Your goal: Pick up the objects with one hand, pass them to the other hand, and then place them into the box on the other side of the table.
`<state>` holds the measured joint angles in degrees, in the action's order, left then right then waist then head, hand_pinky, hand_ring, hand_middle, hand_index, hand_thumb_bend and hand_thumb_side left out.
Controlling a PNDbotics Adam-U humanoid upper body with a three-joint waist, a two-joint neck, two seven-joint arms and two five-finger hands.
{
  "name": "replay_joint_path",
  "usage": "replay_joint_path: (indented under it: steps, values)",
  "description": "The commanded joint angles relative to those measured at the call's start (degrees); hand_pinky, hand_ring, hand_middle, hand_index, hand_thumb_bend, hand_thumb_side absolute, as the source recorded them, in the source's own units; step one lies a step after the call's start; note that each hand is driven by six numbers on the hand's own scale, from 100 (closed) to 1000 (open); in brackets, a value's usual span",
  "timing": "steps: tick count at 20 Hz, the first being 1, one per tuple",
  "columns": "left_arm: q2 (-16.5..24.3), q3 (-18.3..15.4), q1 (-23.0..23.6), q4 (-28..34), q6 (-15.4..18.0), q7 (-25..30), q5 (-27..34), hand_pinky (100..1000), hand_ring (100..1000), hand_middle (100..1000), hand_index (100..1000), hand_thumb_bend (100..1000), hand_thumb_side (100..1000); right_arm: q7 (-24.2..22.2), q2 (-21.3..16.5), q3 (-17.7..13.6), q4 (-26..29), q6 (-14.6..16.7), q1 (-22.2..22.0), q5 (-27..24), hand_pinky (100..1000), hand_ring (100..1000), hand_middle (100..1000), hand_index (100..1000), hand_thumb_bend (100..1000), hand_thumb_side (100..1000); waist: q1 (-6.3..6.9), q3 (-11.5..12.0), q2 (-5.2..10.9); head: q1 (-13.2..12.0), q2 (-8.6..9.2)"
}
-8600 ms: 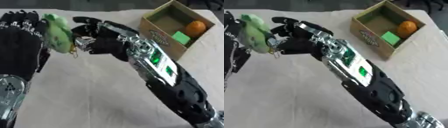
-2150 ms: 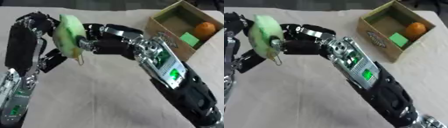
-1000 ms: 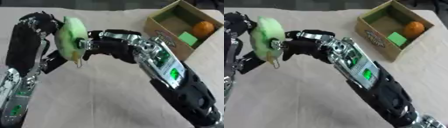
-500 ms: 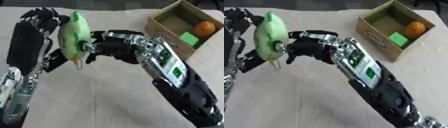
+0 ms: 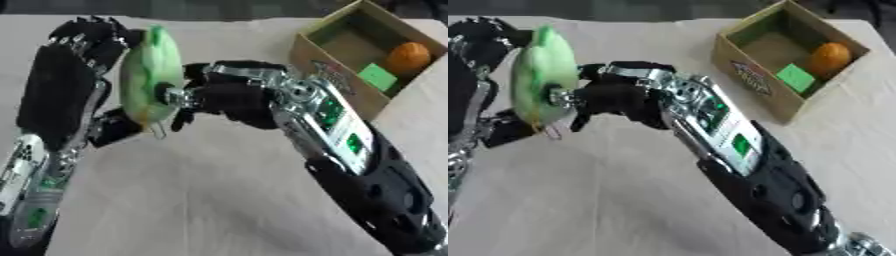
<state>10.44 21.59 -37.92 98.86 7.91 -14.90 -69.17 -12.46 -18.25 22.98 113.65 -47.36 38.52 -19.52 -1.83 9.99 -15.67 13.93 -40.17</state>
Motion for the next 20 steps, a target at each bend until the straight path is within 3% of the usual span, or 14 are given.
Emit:
replay_joint_path:
  steps: [1, 20]
  values:
    - [-0.1, 0.0, -1.0, 0.8, 0.1, 1.3, -1.2, 666, 654, 553, 786, 1000, 224, 1.0, -0.2, -0.3, 0.9, 0.5, 1.1, -1.2, 1000, 610, 320, 616, 100, 441, 0.15, 0.0, 1.01, 0.2, 0.15]
    - [1.6, -1.3, 0.4, 1.7, -2.5, 0.1, -2.9, 662, 662, 559, 813, 1000, 356, 4.9, -0.9, -1.5, 0.9, 0.3, 0.7, -5.0, 1000, 587, 287, 578, 100, 444, 0.62, 0.0, 1.0, 0.2, 0.39]
